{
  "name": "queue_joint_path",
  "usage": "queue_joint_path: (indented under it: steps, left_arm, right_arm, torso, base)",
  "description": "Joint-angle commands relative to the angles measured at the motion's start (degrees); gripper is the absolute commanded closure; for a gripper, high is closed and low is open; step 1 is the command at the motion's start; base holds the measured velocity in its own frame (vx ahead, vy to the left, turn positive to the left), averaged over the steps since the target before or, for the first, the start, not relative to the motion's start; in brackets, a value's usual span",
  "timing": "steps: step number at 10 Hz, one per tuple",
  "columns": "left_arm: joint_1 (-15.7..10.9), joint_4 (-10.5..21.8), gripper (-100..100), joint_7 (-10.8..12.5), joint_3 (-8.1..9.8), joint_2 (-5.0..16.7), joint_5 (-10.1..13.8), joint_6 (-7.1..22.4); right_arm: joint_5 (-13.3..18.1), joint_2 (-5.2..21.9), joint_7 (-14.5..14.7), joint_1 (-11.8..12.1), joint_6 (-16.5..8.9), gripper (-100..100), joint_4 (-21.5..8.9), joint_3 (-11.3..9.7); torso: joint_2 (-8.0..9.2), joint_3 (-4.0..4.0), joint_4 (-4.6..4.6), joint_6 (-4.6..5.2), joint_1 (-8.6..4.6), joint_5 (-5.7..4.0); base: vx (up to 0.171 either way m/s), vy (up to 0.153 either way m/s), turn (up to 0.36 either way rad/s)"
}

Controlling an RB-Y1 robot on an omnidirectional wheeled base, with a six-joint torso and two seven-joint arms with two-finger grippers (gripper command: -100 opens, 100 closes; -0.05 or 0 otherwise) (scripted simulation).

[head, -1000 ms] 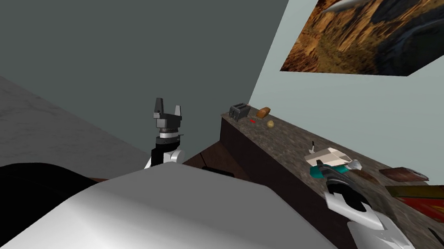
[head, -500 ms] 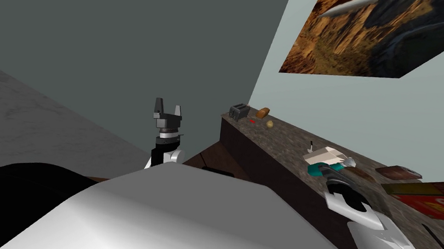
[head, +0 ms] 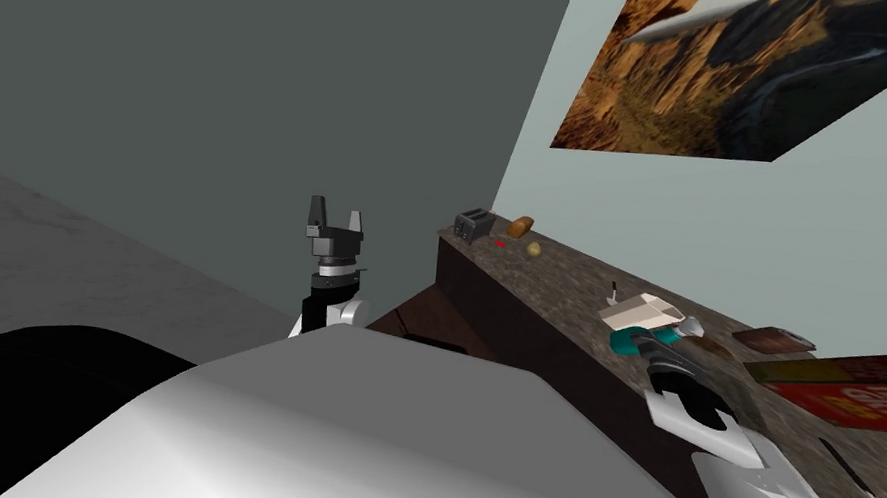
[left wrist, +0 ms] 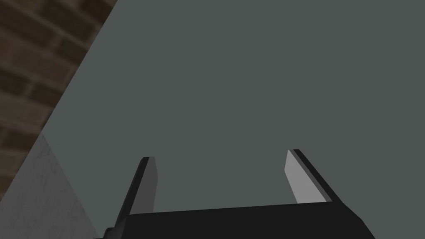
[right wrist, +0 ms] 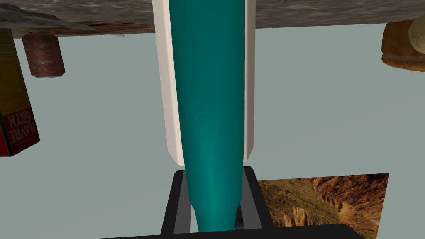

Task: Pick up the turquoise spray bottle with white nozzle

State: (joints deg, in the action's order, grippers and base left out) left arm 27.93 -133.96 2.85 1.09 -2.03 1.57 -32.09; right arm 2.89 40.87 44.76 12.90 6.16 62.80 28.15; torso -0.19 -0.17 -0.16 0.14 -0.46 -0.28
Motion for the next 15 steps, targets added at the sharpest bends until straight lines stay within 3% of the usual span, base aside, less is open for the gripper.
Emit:
queue_joint_path:
  steps: [1,4,5,6,7,8,10,11,13,14,15]
  left_arm:
    - [0.0,0.0,0,0.0,0.0,0.0,0.0,0.0]
    - [0.0,0.0,0,0.0,0.01,0.0,0.0,0.0]
    - [0.0,0.0,0,0.0,0.0,0.0,0.0,0.0]
    - [0.0,0.0,0,0.0,0.0,0.0,0.0,0.0]
    - [0.0,0.0,0,0.0,0.0,0.0,0.0,0.0]
    - [0.0,0.0,0,0.0,0.0,0.0,0.0,0.0]
    - [0.0,0.0,0,0.0,0.0,0.0,0.0,0.0]
    - [0.0,0.0,0,0.0,0.0,0.0,0.0,0.0]
    - [0.0,0.0,0,0.0,0.0,0.0,0.0,0.0]
    - [0.0,0.0,0,0.0,0.0,0.0,0.0,0.0]
    - [0.0,0.0,0,0.0,0.0,0.0,0.0,0.0]
  right_arm:
    - [2.3,-2.3,-1.9,2.9,-0.2,100,2.9,0.1]
    - [4.5,-4.4,-3.8,7.3,0.0,100,9.0,0.2]
    - [4.5,-4.4,-3.8,7.3,0.0,100,10.1,0.2]
    - [6.7,-6.5,-5.7,10.1,0.2,100,12.5,0.2]
    - [6.7,-6.5,-5.7,10.8,0.2,100,14.0,0.2]
    - [8.9,-8.6,-7.5,13.3,0.4,100,16.3,0.3]
    - [8.9,-8.6,-7.5,14.3,0.4,100,19.3,0.3]
    - [11.2,-10.7,-9.4,17.0,0.6,100,21.3,0.4]
    - [11.2,-10.7,-9.4,17.8,0.6,100,23.9,0.4]
    - [13.4,-12.8,-11.3,20.1,0.8,100,25.4,0.5]
    - [13.4,-12.8,-11.3,21.3,0.8,100,27.4,0.5]
  torso:
    - [0.0,0.0,0.0,0.0,0.0,0.0]
    - [-0.1,-0.16,-0.24,0.34,-0.37,-0.43]
    - [-0.03,-0.14,-0.26,0.3,-0.48,-0.56]
    - [0.07,-0.09,-0.24,0.19,-0.45,-0.57]
    - [0.08,-0.11,-0.3,0.36,-0.54,-0.7]
    - [0.05,-0.13,-0.32,0.34,-0.61,-0.75]
    - [-0.07,-0.27,-0.48,0.44,-0.76,-1.0]
    - [0.12,-0.17,-0.44,0.39,-0.72,-0.99]
    - [0.18,-0.18,-0.54,0.62,-0.87,-1.16]
    - [0.27,-0.13,-0.51,0.55,-0.85,-1.14]
    - [0.18,-0.18,-0.55,0.68,-0.9,-1.17]
  base:
    - [0.101,-0.047,-0.102]
    - [0.108,-0.059,-0.105]
    - [0.031,-0.011,-0.017]
    - [0.063,-0.035,-0.112]
    - [0.088,-0.04,-0.081]
    - [0.154,-0.062,-0.16]
    - [0.08,-0.027,-0.035]
    - [0.077,-0.04,-0.098]
    - [0.059,-0.028,-0.06]
    - [0.087,-0.039,-0.127]
    - [0.095,-0.038,-0.084]
